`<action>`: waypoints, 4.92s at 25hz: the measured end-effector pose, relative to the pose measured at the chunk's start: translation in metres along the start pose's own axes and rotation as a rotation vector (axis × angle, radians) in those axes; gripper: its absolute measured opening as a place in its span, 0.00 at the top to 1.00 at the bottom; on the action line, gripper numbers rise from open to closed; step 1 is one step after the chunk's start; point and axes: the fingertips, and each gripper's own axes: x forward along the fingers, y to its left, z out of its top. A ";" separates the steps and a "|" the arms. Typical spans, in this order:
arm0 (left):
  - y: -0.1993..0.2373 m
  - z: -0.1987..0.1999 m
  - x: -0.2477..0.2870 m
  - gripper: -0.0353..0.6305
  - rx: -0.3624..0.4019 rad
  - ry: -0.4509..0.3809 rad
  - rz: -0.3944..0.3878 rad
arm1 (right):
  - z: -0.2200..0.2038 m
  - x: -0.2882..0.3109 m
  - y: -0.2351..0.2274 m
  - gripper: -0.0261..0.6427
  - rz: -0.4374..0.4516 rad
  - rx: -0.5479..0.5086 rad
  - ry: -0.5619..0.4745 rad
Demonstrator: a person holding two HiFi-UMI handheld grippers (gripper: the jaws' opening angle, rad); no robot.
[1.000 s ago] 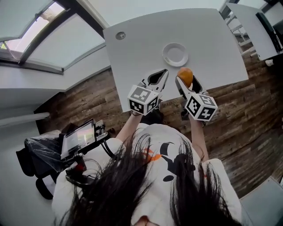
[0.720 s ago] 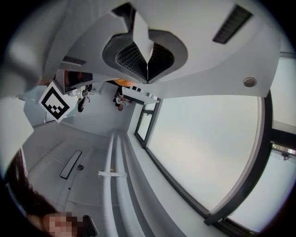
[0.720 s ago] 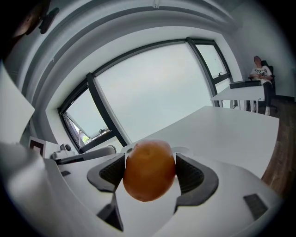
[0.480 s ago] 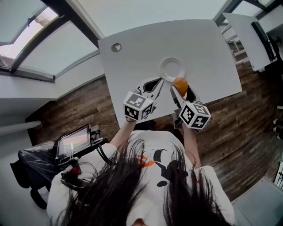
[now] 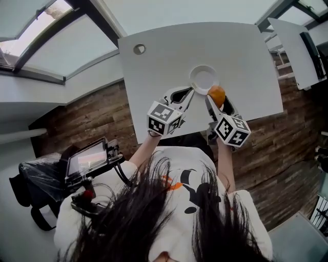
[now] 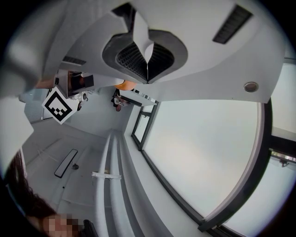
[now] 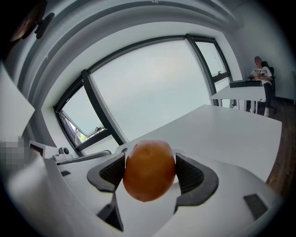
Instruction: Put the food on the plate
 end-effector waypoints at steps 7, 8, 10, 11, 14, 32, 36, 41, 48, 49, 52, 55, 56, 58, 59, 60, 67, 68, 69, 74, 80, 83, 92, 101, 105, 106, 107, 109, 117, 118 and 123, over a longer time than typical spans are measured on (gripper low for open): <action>0.024 0.005 0.002 0.94 -0.035 -0.023 0.100 | 0.014 0.026 -0.005 0.45 0.042 -0.050 0.050; 0.027 0.004 0.002 0.94 -0.040 -0.023 0.112 | 0.015 0.030 -0.005 0.45 0.049 -0.061 0.059; 0.032 0.003 0.001 0.94 -0.047 -0.021 0.133 | 0.015 0.039 -0.007 0.45 0.061 -0.076 0.079; 0.034 0.002 0.001 0.94 -0.051 -0.018 0.144 | 0.015 0.044 -0.008 0.45 0.066 -0.080 0.089; 0.044 0.002 0.001 0.94 -0.063 -0.014 0.178 | 0.013 0.060 -0.013 0.45 0.078 -0.091 0.122; 0.063 0.003 0.006 0.94 -0.089 0.002 0.258 | -0.039 0.139 -0.011 0.45 0.159 -0.404 0.384; 0.068 0.005 0.005 0.94 -0.096 0.003 0.266 | -0.044 0.148 -0.011 0.45 0.156 -0.489 0.413; 0.071 0.004 0.003 0.94 -0.098 0.003 0.274 | -0.045 0.149 -0.007 0.45 0.179 -0.479 0.406; 0.073 0.003 0.004 0.94 -0.095 0.006 0.274 | -0.045 0.148 -0.008 0.45 0.211 -0.444 0.374; 0.074 0.003 0.004 0.94 -0.095 0.006 0.276 | -0.046 0.148 -0.008 0.45 0.210 -0.446 0.375; 0.076 0.003 0.002 0.94 -0.097 0.001 0.280 | -0.051 0.148 -0.009 0.45 0.207 -0.436 0.393; 0.075 0.004 0.004 0.94 -0.095 -0.001 0.275 | -0.052 0.147 -0.010 0.45 0.207 -0.421 0.398; 0.075 0.004 0.004 0.94 -0.094 -0.001 0.274 | -0.052 0.146 -0.009 0.45 0.209 -0.416 0.397; 0.074 0.003 0.004 0.94 -0.091 -0.001 0.271 | -0.052 0.145 -0.008 0.45 0.209 -0.408 0.392; 0.074 0.003 0.004 0.94 -0.090 -0.001 0.270 | -0.051 0.145 -0.007 0.45 0.207 -0.405 0.389; 0.074 0.002 0.004 0.94 -0.089 -0.001 0.268 | -0.050 0.144 -0.007 0.45 0.204 -0.402 0.386; 0.075 0.006 0.006 0.94 -0.081 -0.007 0.261 | -0.033 0.133 -0.009 0.45 0.172 -0.371 0.328; 0.075 0.007 0.006 0.94 -0.081 -0.007 0.261 | -0.029 0.130 -0.009 0.45 0.166 -0.370 0.310; 0.075 0.007 0.006 0.94 -0.080 -0.007 0.260 | -0.025 0.127 -0.008 0.45 0.162 -0.368 0.293; 0.066 0.006 0.007 0.94 -0.078 -0.007 0.233 | -0.006 0.105 0.004 0.45 0.192 -0.282 0.224; 0.048 0.011 0.009 0.94 -0.053 -0.009 0.164 | 0.006 0.078 0.022 0.46 0.228 -0.114 0.154; 0.040 0.012 0.005 0.94 -0.038 -0.011 0.129 | 0.008 0.065 0.028 0.46 0.186 -0.142 0.112; 0.013 0.001 -0.023 0.94 -0.023 -0.002 0.029 | -0.002 0.022 0.045 0.57 0.085 -0.096 -0.012; -0.022 -0.028 -0.037 0.94 -0.002 0.048 -0.093 | -0.034 -0.021 0.046 0.66 0.004 -0.012 -0.048; -0.038 -0.037 -0.038 0.94 0.000 0.066 -0.131 | -0.045 -0.039 0.041 0.66 -0.027 0.004 -0.053; -0.043 -0.036 -0.037 0.94 0.004 0.064 -0.137 | -0.046 -0.044 0.038 0.66 -0.032 0.011 -0.058; -0.047 -0.034 -0.035 0.94 0.010 0.062 -0.143 | -0.046 -0.049 0.035 0.66 -0.035 0.016 -0.064; -0.053 -0.031 -0.032 0.94 0.025 0.059 -0.153 | -0.044 -0.057 0.030 0.66 -0.044 0.023 -0.077; -0.072 -0.016 -0.034 0.94 0.050 0.014 -0.149 | -0.035 -0.088 0.027 0.66 -0.051 0.010 -0.136; -0.074 -0.016 -0.035 0.94 0.048 0.014 -0.147 | -0.034 -0.093 0.031 0.66 -0.046 0.006 -0.140; -0.100 -0.019 -0.034 0.94 0.046 0.016 -0.157 | -0.034 -0.119 0.031 0.66 -0.026 0.015 -0.140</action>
